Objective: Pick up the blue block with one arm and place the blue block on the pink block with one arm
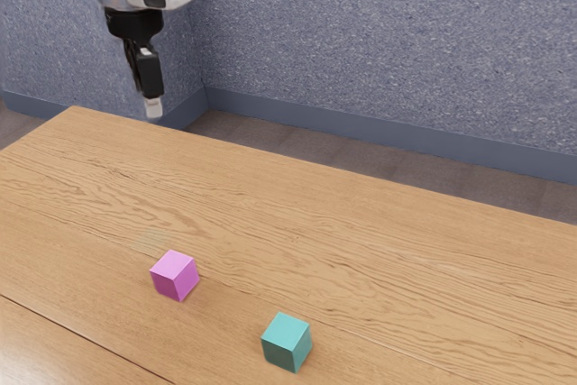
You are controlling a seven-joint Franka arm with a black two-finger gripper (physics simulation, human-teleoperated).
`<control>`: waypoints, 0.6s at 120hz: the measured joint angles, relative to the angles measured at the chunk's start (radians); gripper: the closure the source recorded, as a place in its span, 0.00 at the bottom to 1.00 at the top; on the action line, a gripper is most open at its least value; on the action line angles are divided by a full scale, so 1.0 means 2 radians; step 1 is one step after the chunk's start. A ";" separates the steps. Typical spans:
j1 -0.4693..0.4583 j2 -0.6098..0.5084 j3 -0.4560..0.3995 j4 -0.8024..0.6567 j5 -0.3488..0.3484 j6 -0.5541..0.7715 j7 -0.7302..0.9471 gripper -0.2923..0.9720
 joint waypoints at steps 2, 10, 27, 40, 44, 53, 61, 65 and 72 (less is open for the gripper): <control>0.000 0.000 0.000 0.000 0.000 0.001 0.002 0.23; 0.000 -0.001 -0.001 0.000 -0.001 0.006 0.012 0.23; -0.021 -0.020 0.000 -0.011 -0.011 0.009 0.028 0.23; -0.029 -0.014 -0.062 -0.016 -0.007 0.008 0.044 0.23; -0.037 -0.007 -0.077 -0.017 -0.006 0.007 0.055 0.23; -0.042 0.015 -0.101 -0.020 -0.005 0.008 0.084 0.23; -0.044 0.025 -0.112 -0.054 -0.005 0.025 0.111 0.23; -0.046 0.027 -0.115 -0.080 -0.005 0.042 0.126 0.23; -0.047 0.029 -0.117 -0.127 -0.009 0.080 0.152 0.23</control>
